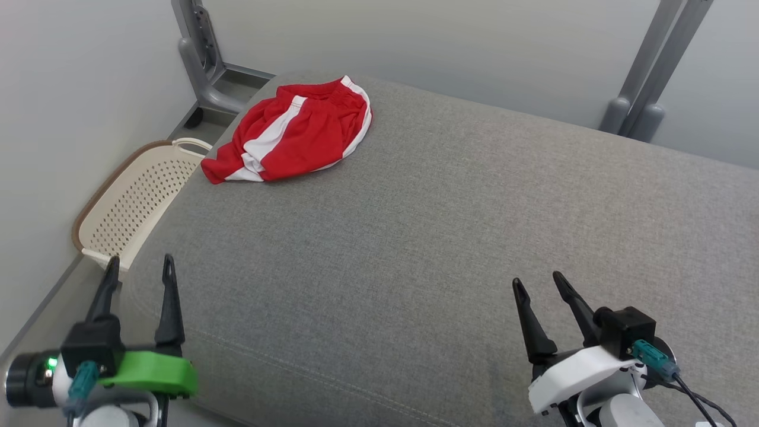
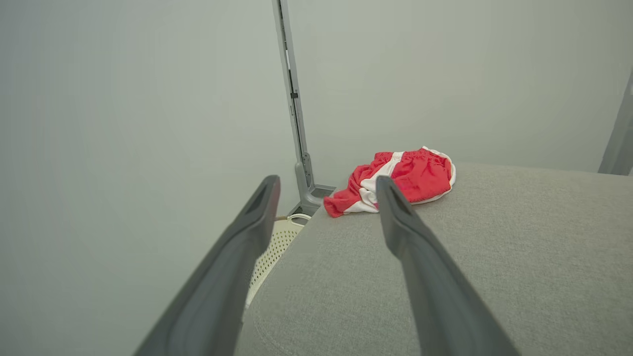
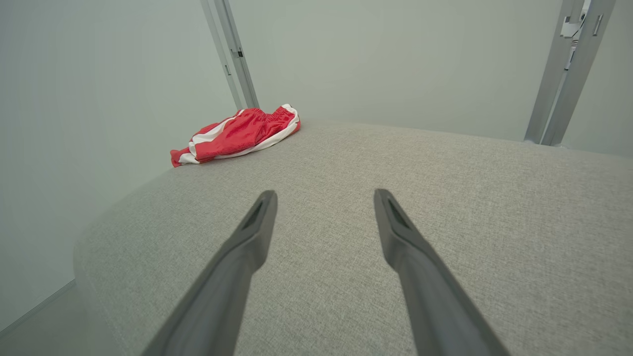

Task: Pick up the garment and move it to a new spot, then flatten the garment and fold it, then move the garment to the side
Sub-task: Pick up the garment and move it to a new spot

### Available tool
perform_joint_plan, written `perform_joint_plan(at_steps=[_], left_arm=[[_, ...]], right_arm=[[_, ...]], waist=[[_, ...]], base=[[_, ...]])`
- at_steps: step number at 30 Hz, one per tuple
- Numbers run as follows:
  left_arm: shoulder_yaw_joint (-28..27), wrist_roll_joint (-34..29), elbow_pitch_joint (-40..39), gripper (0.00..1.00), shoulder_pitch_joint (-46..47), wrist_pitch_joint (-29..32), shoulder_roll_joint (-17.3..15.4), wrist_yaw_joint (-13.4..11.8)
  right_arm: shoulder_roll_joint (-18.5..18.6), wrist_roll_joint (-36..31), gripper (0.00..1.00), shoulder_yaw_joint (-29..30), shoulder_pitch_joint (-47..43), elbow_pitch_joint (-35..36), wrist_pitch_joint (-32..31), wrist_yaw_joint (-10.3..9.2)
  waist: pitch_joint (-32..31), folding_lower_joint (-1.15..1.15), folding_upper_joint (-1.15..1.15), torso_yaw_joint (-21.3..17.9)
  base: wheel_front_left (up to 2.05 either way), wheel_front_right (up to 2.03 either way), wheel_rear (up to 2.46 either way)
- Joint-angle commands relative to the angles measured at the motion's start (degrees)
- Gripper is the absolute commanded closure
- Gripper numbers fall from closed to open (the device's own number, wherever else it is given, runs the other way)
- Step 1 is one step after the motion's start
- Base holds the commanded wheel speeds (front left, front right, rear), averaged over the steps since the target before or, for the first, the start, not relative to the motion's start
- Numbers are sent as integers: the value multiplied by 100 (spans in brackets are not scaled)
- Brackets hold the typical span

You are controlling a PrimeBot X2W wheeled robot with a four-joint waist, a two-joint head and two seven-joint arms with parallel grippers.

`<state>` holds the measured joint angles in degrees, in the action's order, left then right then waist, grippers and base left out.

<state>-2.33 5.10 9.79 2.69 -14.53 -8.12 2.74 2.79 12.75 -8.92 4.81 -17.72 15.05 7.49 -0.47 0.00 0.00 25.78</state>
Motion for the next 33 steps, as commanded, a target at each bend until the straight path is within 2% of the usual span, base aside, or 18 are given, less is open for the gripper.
perform_joint_plan(at_steps=[1, 13, 21, 28, 33], left_arm=[[46, -62, 17, 0, 281, 50, -102, 81], [296, 268, 566, 0, 2382, 455, -608, 385], [467, 660, 1585, 0, 3625, 539, -895, 462], [586, 1052, 2563, 0, 4361, 532, -1175, 470], [911, 1457, 3316, 0, 4895, 579, -1441, 470]], right_arm=[[21, -11, 0, -30, 54, -16, 12, 0], [24, -60, 0, -421, 485, 31, 6, 0], [24, -152, 0, -694, 841, 194, -67, 0], [21, -192, 0, -899, 1076, 384, -80, 0], [23, -265, 0, -984, 1217, 521, -123, 0]], waist=[[35, 0, 0, -28], [495, 0, 0, -425], [981, 0, 0, -882], [1328, 0, 0, -1304], [1624, 0, 0, -1605]], base=[[0, 0, 0], [0, 0, 0], [0, 0, 0], [0, 0, 0], [0, 0, 0]])
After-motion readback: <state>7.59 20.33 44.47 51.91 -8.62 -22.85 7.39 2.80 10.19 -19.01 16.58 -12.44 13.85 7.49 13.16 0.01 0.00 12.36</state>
